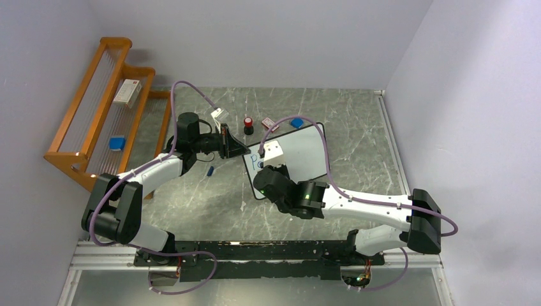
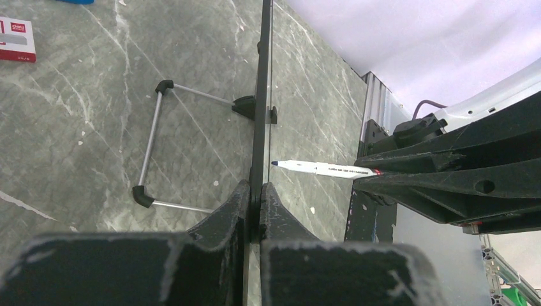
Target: Write a sentence on the whiteboard
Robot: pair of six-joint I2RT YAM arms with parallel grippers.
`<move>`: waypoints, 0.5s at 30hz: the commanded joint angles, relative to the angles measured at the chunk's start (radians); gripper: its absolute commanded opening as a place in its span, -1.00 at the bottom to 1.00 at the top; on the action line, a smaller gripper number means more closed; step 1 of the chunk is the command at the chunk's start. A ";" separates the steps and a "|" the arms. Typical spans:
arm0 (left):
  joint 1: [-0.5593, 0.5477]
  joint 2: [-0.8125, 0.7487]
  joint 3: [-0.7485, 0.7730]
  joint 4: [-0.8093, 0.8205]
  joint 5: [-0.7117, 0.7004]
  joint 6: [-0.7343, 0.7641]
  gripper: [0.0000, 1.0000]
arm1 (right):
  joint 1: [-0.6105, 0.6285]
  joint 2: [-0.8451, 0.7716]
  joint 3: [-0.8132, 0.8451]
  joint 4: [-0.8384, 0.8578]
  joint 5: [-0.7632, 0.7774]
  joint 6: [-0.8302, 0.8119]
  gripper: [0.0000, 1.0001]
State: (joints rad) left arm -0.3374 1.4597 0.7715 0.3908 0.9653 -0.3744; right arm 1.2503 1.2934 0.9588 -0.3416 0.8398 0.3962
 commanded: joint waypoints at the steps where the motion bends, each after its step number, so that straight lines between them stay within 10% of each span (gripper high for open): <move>1: -0.003 0.018 0.012 -0.042 0.010 0.017 -0.90 | -0.008 -0.002 -0.012 0.026 0.033 0.017 -1.00; 15: -0.003 0.021 0.012 -0.040 0.012 0.015 -0.90 | -0.009 0.003 -0.019 0.033 0.053 0.029 -1.00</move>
State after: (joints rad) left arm -0.3374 1.4597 0.7715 0.3908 0.9657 -0.3744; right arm 1.2484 1.2938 0.9516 -0.3405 0.8494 0.4034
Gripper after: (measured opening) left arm 0.079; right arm 0.150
